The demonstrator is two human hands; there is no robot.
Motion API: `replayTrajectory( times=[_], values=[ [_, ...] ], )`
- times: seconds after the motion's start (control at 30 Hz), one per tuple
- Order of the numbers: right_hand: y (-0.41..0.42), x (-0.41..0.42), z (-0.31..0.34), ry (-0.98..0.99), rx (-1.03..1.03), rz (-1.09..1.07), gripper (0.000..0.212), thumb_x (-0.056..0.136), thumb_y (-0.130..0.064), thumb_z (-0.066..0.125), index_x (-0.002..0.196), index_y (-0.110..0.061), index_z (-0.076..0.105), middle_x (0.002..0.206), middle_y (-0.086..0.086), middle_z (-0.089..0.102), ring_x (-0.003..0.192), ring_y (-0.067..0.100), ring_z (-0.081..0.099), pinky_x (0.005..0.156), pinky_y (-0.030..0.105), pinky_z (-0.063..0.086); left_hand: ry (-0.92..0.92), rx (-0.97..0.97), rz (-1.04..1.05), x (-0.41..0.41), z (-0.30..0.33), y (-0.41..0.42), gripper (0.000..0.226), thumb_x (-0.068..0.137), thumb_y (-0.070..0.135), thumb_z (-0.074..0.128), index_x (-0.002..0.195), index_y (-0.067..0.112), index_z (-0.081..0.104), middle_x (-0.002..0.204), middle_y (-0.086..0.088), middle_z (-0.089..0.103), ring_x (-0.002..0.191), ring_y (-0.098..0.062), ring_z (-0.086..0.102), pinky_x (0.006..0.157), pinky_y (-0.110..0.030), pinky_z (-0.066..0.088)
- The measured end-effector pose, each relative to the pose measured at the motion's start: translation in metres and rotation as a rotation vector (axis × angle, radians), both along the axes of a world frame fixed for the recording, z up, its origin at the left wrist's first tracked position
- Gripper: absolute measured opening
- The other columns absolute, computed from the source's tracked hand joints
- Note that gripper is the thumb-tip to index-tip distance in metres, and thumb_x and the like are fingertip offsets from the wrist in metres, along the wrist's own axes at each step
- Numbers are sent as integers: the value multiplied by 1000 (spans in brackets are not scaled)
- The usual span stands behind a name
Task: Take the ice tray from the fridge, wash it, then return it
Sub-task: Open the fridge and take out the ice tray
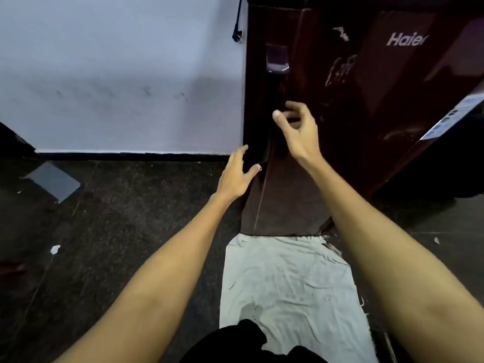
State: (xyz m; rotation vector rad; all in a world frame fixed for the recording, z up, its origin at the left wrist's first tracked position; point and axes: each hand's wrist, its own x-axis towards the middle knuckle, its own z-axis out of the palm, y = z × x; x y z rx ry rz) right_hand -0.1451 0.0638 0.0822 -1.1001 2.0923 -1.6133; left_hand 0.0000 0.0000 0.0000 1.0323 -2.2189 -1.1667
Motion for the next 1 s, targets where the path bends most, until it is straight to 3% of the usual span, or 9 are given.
replayTrajectory(
  times=[0.17, 0.3, 0.43, 0.53, 0.67, 0.8, 1.0],
  values=[
    [-23, -14, 31, -53, -3, 259, 28, 89, -29, 64, 109, -12, 59, 98, -2, 63, 86, 7, 59, 78, 24, 50, 130, 211, -64, -24, 26, -21, 62, 92, 24, 61, 145, 11, 32, 143, -14, 44, 125, -26, 47, 97, -32, 42],
    [-23, -12, 40, -158, -14, 377, 45, 80, -35, 64, 115, -9, 58, 102, -2, 66, 98, 8, 63, 92, 28, 51, 187, 302, -123, -40, 33, -34, 53, 92, 18, 61, 139, 6, 39, 135, -16, 50, 123, -30, 51, 104, -39, 43],
    [-22, -7, 35, -246, -21, 376, 40, 80, -36, 63, 113, -14, 58, 101, -4, 65, 100, 8, 62, 99, 33, 49, 200, 313, -81, -47, 37, -32, 41, 97, 17, 53, 133, 3, 45, 126, -16, 57, 117, -25, 55, 94, -27, 44],
    [-23, -4, 31, -265, -34, 339, 31, 91, -23, 59, 119, -10, 56, 100, -6, 64, 100, 7, 62, 97, 30, 49, 187, 260, -43, -50, 33, -26, 44, 98, 24, 51, 136, 5, 42, 129, -15, 57, 120, -26, 54, 100, -33, 44],
    [-24, 0, 30, -277, -47, 306, 28, 93, -20, 57, 119, -8, 55, 99, -8, 64, 97, 4, 61, 96, 26, 48, 173, 230, 14, -53, 28, -22, 50, 98, 31, 49, 141, 9, 39, 133, -11, 56, 123, -25, 53, 105, -44, 43],
    [-24, 1, 31, -272, -40, 289, 26, 94, -20, 56, 118, -11, 56, 99, -8, 63, 96, 3, 61, 93, 22, 49, 178, 230, 20, -54, 24, -19, 52, 100, 32, 45, 145, 9, 34, 141, -11, 50, 130, -25, 47, 108, -44, 39],
    [-23, 3, 31, -253, -36, 268, 26, 94, -20, 56, 118, -10, 57, 101, -6, 65, 100, 10, 61, 95, 29, 49, 161, 224, 41, -55, 22, -14, 56, 100, 38, 38, 149, 12, 27, 149, -10, 40, 137, -24, 40, 111, -43, 36]
  ],
)
